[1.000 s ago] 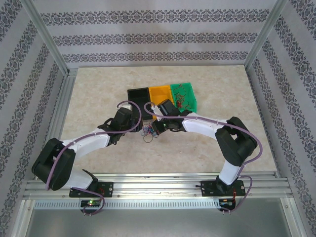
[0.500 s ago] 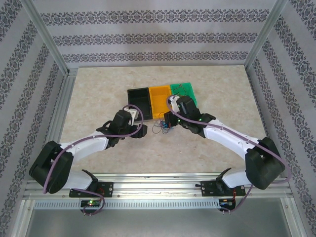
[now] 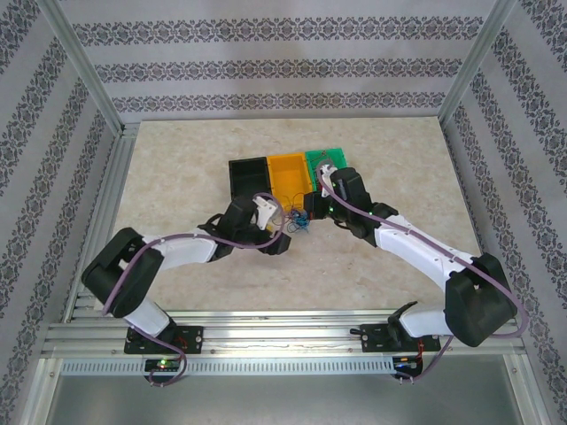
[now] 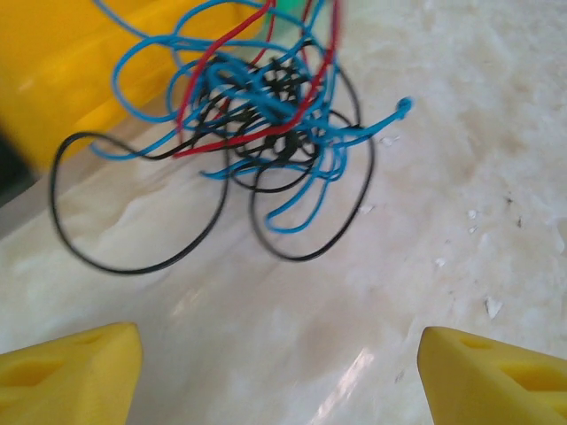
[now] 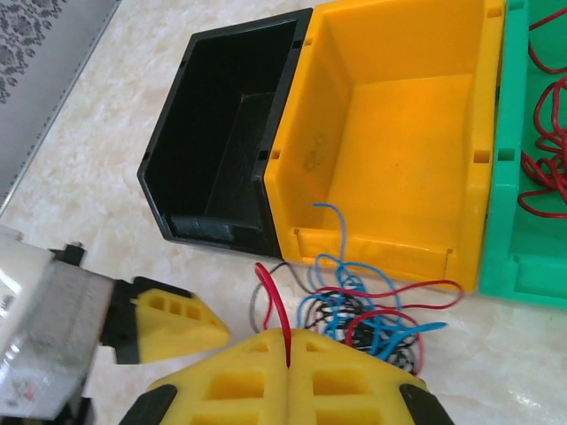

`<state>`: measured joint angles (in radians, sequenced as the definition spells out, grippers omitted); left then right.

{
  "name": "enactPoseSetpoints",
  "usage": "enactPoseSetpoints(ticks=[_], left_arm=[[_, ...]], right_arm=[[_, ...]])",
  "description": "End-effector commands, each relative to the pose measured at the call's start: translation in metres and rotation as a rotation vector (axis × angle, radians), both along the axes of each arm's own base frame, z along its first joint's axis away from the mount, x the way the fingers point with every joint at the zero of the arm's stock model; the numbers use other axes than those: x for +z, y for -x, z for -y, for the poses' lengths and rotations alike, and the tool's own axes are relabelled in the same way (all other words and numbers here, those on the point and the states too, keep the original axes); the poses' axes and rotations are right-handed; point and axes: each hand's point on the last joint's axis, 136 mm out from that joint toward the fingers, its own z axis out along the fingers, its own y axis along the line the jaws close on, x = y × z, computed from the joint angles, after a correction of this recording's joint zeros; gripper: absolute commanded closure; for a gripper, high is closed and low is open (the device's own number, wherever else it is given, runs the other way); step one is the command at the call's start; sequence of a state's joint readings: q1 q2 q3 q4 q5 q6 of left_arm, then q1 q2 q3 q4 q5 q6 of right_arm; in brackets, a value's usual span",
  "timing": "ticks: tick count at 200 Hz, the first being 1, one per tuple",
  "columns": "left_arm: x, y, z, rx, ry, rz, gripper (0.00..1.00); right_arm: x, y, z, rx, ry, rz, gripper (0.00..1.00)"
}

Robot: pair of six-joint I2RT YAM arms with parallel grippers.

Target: Untangle the cables

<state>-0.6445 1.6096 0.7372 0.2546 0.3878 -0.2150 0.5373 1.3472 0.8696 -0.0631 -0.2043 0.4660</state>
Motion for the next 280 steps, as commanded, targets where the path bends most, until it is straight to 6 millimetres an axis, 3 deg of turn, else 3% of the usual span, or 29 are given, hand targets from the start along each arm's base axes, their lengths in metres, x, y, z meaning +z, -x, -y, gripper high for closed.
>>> enactPoseSetpoints(ticks=[1, 57, 93, 134, 189, 229, 245, 280], left_arm=[[0.014, -0.023, 0.027, -0.006, 0.039, 0.136, 0.18], [-0.001, -0.062, 0.058, 0.096, 0.115, 0.183, 0.23], [-0.01, -0.066, 0.059, 0.117, 0.118, 0.165, 0.68], [-0.015, -0.052, 0.041, 0.134, 0.091, 0.155, 1.0], [-0.015, -0.039, -0.003, 0.162, 0.03, 0.103, 1.0], [-0.027, -0.032, -0.05, 0.276, -0.051, 0.058, 1.0], [-0.03, -0.03, -0.063, 0.324, -0.082, 0.043, 1.0], [-0.033, -0.02, -0.066, 0.292, -0.108, 0.026, 1.0]], right_arm=[[0.005, 0.002, -0.003, -0.003, -0.069, -0.022, 1.0], [0.014, -0.001, 0.002, -0.049, -0.156, -0.04, 1.0], [0.021, -0.006, 0.019, -0.133, -0.163, -0.019, 1.0], [0.029, -0.017, 0.074, -0.371, -0.093, 0.053, 1.0], [0.03, -0.007, 0.16, -0.714, -0.03, 0.106, 1.0], [0.033, 0.014, 0.216, -0.924, 0.014, 0.13, 1.0], [0.032, 0.02, 0.231, -0.976, 0.015, 0.131, 1.0], [0.034, 0.024, 0.249, -1.02, 0.004, 0.132, 1.0]])
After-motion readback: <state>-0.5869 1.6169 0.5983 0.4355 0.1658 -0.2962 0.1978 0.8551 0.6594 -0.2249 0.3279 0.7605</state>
